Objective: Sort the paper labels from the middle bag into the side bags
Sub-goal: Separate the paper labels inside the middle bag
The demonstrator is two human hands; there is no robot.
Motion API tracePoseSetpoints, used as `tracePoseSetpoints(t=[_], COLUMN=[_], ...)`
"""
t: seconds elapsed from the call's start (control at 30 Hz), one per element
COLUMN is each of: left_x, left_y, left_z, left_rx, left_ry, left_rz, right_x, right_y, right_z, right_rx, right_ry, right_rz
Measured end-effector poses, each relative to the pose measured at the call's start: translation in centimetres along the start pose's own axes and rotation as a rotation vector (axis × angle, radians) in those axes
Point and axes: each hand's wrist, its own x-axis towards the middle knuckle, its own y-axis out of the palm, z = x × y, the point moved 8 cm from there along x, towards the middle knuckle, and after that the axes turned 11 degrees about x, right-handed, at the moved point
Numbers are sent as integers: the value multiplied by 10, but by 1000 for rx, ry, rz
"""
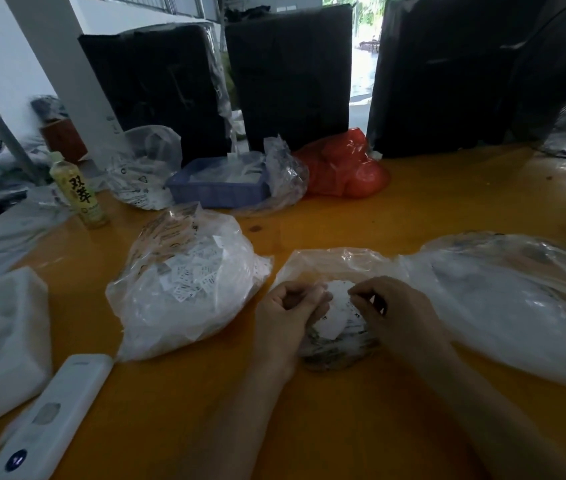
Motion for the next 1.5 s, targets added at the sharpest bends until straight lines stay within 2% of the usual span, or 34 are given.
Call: tracePoseSetpoints(t=[0.13,0.23,0.47,0.6,0.73,0.87,1.0,1.1,1.3,1.5], left_x=[2,1,3,2,2,3,4,4,4,2], left_y=[-1,0,-5,-7,-5,-4,-2,-2,-2,3], left_z=[3,0,2,-1,-2,0,3,3,4,4], left_rx=[-113,-130,-96,-78,-144,-163,-152,-139,-113,-86], left_ry=[-22,-7,-9,-8,-16,-23,-22,-23,-27,-41], left_rz=[14,24,-3,-15,-3,4,19,15,26,79], right_x=[-4,-6,-2,-1,3,3,4,6,4,2], right_y=[31,38,39,52,43,37,47,40,10,1], right_z=[-9,-8,-5,-1,5,1,-7,-11,-10,-9], right_rx=[-177,-232,-226,-384,-364,-300,-380,-294,55,419], right_ry=[15,-35,-65,-101,-138,-104,-52,-16,88,206], right_rz=[284,355,308,371,285,208,237,162,-20,-28])
